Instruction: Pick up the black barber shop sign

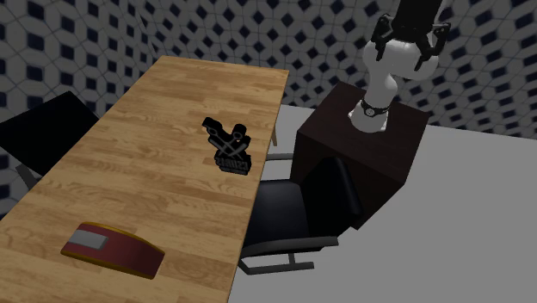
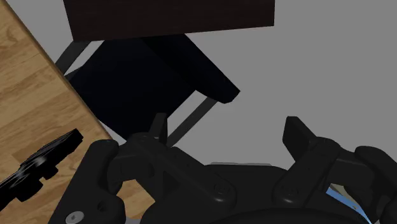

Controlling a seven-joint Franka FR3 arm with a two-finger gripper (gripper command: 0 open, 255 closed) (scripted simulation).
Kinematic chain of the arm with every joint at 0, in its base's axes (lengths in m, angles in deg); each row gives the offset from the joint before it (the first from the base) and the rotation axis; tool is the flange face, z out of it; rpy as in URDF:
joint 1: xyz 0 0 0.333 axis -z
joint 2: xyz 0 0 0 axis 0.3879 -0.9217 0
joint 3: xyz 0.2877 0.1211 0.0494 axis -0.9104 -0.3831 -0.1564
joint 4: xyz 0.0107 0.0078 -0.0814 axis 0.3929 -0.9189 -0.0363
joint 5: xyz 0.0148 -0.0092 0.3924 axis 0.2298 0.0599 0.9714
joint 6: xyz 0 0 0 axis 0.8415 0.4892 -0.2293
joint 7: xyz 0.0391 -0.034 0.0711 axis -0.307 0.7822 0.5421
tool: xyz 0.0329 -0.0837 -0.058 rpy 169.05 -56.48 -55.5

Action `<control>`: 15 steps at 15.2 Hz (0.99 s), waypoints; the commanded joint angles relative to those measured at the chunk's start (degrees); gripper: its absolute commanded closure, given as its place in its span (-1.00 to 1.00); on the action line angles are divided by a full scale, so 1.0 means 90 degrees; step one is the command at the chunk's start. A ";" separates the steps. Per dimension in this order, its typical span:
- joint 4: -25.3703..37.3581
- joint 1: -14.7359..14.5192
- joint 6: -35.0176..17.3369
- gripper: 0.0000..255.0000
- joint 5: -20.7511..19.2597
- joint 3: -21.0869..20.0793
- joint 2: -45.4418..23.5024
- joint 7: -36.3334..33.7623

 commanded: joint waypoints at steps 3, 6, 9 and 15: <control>-0.0086 0.0120 -0.0380 -1.00 -0.0055 0.0041 -0.0271 -0.0106; -0.0165 0.0299 -0.0934 -1.00 -0.0132 0.0111 -0.0712 -0.0267; -0.0186 0.0473 -0.1467 -1.00 -0.0204 0.0192 -0.1188 -0.0432; -0.0060 0.0798 -0.2444 -1.00 -0.0322 0.0390 -0.2220 -0.0765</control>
